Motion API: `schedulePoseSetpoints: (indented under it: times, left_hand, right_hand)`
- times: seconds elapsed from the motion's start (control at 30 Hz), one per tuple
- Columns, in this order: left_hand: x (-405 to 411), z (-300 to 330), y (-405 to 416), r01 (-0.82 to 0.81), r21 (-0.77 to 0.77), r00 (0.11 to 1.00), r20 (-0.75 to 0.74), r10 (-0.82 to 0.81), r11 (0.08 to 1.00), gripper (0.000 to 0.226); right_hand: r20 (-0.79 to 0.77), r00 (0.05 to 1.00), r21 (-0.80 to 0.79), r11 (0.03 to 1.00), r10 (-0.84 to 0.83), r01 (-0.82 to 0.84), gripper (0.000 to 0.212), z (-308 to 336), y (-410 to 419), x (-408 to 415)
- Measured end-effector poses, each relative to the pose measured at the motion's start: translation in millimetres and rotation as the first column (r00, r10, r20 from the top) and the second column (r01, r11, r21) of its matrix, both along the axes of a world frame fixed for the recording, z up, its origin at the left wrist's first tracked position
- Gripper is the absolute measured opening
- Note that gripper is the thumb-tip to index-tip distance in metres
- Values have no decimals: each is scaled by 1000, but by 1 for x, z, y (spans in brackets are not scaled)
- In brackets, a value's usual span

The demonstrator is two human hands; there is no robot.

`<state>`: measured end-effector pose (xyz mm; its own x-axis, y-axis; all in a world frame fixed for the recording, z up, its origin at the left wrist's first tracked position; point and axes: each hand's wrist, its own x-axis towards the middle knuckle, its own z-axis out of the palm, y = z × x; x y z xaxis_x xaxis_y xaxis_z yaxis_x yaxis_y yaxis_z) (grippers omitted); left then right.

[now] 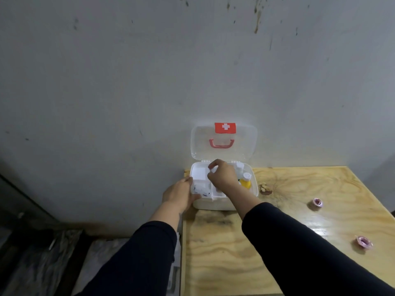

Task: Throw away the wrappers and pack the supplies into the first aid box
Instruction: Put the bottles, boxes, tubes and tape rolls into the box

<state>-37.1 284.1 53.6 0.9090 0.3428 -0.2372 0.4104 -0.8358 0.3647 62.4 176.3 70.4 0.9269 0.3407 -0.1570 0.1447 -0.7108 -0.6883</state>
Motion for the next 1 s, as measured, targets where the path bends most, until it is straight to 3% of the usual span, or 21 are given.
schedulePoseSetpoints:
  times: [0.13,0.27,0.43,0.63,0.77,1.0]
  left_hand:
    - [-1,0,0,18,23,1000,13,-19,1000,60]
    - [-2,-1,-2,22,26,999,38,-23,999,60]
    - [-3,-1,-6,13,27,998,61,-15,1000,65]
    - [3,13,-13,17,90,999,50,-22,996,62]
    - [31,43,-39,173,148,975,112,-190,974,53]
    - [86,52,-127,440,11,898,-19,-440,898,40]
  right_hand:
    - [28,998,-140,989,49,-45,48,-2,0,11]
    - [44,995,-257,963,92,-78,48,-11,0,12]
    - [92,993,-252,966,79,-53,41,-9,-9,10]
    - [107,994,-137,990,36,-21,32,5,-30,10]
    - [139,990,-131,991,15,3,31,20,-63,12]
    - [108,988,-229,965,-108,131,31,30,-163,21]
